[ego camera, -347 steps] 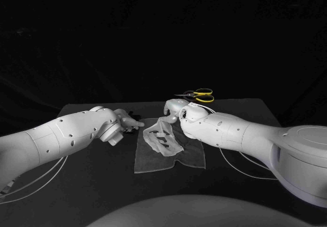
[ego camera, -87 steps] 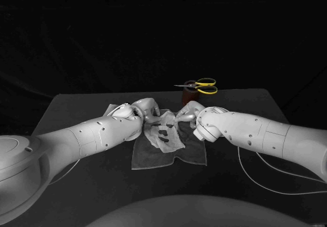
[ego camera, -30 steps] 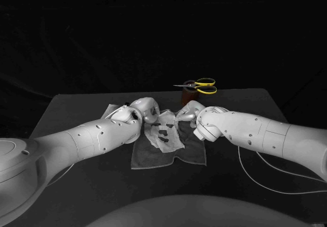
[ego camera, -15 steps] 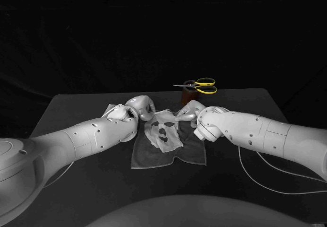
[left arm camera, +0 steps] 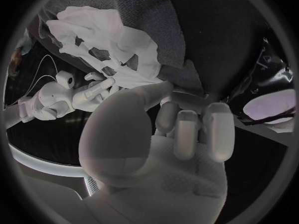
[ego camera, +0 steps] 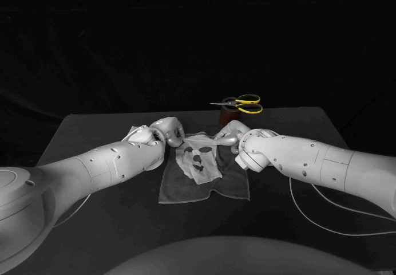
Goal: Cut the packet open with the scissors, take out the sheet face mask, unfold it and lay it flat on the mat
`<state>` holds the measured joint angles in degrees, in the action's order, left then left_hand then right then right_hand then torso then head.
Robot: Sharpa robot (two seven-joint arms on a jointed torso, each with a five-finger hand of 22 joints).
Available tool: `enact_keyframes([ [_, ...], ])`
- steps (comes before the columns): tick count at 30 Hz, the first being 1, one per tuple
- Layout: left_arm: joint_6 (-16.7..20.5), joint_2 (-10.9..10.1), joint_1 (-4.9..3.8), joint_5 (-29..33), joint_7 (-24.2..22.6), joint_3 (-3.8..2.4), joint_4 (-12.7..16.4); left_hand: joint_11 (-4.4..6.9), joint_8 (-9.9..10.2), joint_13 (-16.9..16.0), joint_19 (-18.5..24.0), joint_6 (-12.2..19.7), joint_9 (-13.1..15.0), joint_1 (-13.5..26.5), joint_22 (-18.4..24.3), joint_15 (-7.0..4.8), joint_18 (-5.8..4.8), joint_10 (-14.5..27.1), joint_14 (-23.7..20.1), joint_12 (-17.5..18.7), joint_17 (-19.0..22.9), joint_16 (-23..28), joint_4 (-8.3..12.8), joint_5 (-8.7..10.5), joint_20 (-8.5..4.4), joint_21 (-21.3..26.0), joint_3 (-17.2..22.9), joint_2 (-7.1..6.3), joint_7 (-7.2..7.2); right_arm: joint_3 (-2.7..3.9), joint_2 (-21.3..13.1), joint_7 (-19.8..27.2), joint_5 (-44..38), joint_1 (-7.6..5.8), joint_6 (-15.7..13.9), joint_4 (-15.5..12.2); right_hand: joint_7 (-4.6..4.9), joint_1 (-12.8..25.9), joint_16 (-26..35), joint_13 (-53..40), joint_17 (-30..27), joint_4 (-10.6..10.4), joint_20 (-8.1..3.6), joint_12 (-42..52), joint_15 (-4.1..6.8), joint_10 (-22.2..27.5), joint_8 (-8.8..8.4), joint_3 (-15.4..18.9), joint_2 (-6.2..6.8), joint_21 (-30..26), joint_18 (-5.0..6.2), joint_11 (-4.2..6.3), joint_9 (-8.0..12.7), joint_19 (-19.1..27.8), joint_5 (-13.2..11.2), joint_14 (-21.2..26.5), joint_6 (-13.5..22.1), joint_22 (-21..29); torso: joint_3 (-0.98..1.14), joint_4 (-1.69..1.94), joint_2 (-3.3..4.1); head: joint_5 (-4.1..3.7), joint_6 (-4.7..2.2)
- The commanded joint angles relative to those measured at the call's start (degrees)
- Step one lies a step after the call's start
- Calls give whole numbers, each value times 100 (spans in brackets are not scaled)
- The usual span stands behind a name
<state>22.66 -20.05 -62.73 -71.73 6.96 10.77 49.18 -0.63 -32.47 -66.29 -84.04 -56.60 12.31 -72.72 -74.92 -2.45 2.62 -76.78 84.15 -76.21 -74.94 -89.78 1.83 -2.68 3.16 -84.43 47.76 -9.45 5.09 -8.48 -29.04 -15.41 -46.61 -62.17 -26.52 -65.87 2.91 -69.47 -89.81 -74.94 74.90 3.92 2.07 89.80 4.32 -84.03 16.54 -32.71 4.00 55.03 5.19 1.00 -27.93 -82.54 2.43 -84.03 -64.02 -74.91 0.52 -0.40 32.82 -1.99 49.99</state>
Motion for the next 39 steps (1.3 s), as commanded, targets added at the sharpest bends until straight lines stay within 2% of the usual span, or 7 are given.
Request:
enact_keyframes([
  [1, 51, 11, -4, 202, -37, 1, -20, -9, -98, 43, -228, 53, 537, 39, -1012, -31, -81, 62, 585, 46, -1506, -22, -3, -20, -38, 3, 31, 37, 13, 2, -22, 80, -115, -5, -145, -20, -5, 10, -19, -1506, 1510, -10, -49, 20, 35, -597, 14, -37, -63, -1, 30, 42, -255, 7, 35, -597, -35, -778, 1, 2, 2, 0, 1],
  [14, 487, -56, -16, 713, -365, -23, 28, -70, -51, 267, -212, 353, 597, 123, -990, 13, -74, 182, 585, 208, -1506, -22, -42, -17, -12, 29, 81, 86, 92, 2, -185, 101, -206, -4, -286, -165, -5, 22, -19, -1506, 1510, -7, -50, 20, 36, -597, 22, -49, -63, -15, 32, 42, -262, 11, 36, -597, -29, -775, 4, 4, -1, 1, 1],
  [18, 588, -123, -23, 929, -520, -33, 88, -229, 169, 927, -131, 739, 546, 121, -891, 149, -42, 681, 585, 651, -1506, -22, -81, -16, 91, 144, 9, 101, 278, 2, -247, 99, -223, -2, -310, -216, -6, 23, -19, -1506, 1510, -5, -50, 20, 36, -597, 24, -51, -61, -11, 32, 42, -263, 10, 36, -597, -28, -775, 3, 1, -1, 1, 1],
  [26, 547, -237, -29, 1081, -596, -41, 180, -332, 313, 1556, -34, 909, 502, 78, -779, 246, 0, 1226, 585, 1059, -1506, -22, -79, -16, 191, 276, -8, 37, 386, 1, -323, 84, -235, 5, -270, -267, -7, 26, -19, -1506, 1510, 0, -50, 20, 36, -597, 28, -57, -57, -30, 35, 43, -267, 15, 35, -597, -26, -771, 1, 1, -3, -7, 1],
  [31, 413, -257, -29, 1210, -620, -42, 187, -473, 564, 2517, 144, 1253, 394, 172, -570, 368, 70, 2125, 530, 1690, -1379, 36, -176, -17, 300, 521, -48, -122, 541, 0, -295, 79, -225, 10, -239, -254, -7, 26, -19, -1506, 1510, 0, -50, 20, 36, -597, 28, -57, -57, -30, 35, 43, -267, 15, 35, -597, -26, -771, -3, 5, -3, -3, 1],
  [37, 313, -331, -29, 1368, -774, -42, 338, -506, 636, 2618, 231, 1320, 347, 167, -472, 410, 107, 2301, 479, 1712, -1269, 85, -199, -17, 358, 636, -124, -202, 562, -1, -228, 96, -160, 13, -255, -201, -4, 46, -19, -1506, 1510, -1, -51, 20, 37, -597, 34, -63, -52, -74, 42, 42, -272, 26, 35, -597, -16, -762, -1, -3, 0, 11, 1],
  [39, 285, -388, -29, 1394, -864, -51, 433, -459, 593, 2665, 307, 1243, 358, 104, -387, 385, 140, 2382, 419, 1745, -1143, 142, -155, -17, 356, 736, -131, -213, 486, -2, -221, 166, -88, 13, -221, -192, 56, 133, -19, -1506, 1510, -9, -39, 20, 5, -597, -47, -67, -23, -278, 68, -5, -258, 85, 34, -597, 212, -717, -1, -5, 0, 4, 1],
])
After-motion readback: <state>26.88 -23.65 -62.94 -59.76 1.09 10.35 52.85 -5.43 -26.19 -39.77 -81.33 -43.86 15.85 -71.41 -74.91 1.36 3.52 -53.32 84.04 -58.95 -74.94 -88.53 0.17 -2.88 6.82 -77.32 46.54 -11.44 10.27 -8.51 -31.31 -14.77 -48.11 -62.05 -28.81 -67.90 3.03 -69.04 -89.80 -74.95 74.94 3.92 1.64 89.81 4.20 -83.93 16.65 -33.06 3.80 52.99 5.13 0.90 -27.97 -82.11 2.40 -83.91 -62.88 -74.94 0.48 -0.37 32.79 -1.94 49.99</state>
